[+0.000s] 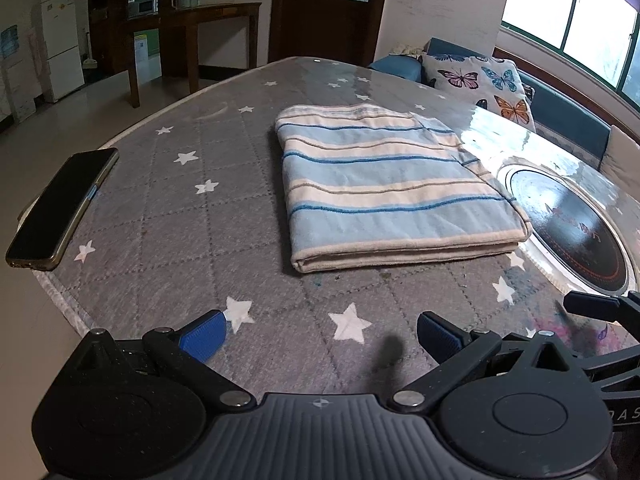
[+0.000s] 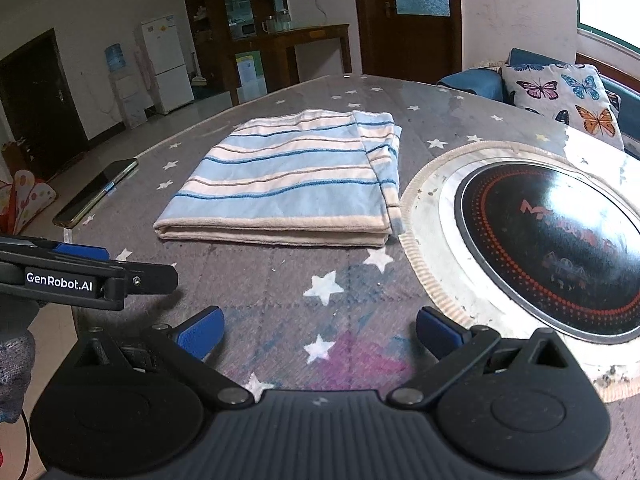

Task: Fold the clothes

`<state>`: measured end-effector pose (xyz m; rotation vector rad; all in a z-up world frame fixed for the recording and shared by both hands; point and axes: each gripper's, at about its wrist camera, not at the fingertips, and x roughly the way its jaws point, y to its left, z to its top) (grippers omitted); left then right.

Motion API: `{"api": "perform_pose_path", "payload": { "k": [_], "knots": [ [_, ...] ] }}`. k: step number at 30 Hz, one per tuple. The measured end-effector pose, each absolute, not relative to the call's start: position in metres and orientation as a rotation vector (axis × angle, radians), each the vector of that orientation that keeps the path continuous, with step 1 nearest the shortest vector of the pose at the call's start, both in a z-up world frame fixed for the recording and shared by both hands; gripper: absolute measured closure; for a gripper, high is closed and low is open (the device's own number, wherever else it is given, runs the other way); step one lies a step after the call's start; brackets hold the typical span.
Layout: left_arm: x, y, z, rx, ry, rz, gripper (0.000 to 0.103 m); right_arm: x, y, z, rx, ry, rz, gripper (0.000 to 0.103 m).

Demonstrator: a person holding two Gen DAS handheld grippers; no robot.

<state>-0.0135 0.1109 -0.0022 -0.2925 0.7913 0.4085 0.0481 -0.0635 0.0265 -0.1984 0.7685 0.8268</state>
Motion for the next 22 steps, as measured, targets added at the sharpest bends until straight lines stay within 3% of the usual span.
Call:
{"api": "perform_pose_path", "payload": {
  "k": [22],
  "knots": [
    [-0.0181,0.1076,-0.0038,-0.3,0.795,0.405,0.0,0.0429,-0.062,0.024,-0.194,0.779,0.805,0.0]
  ]
}}
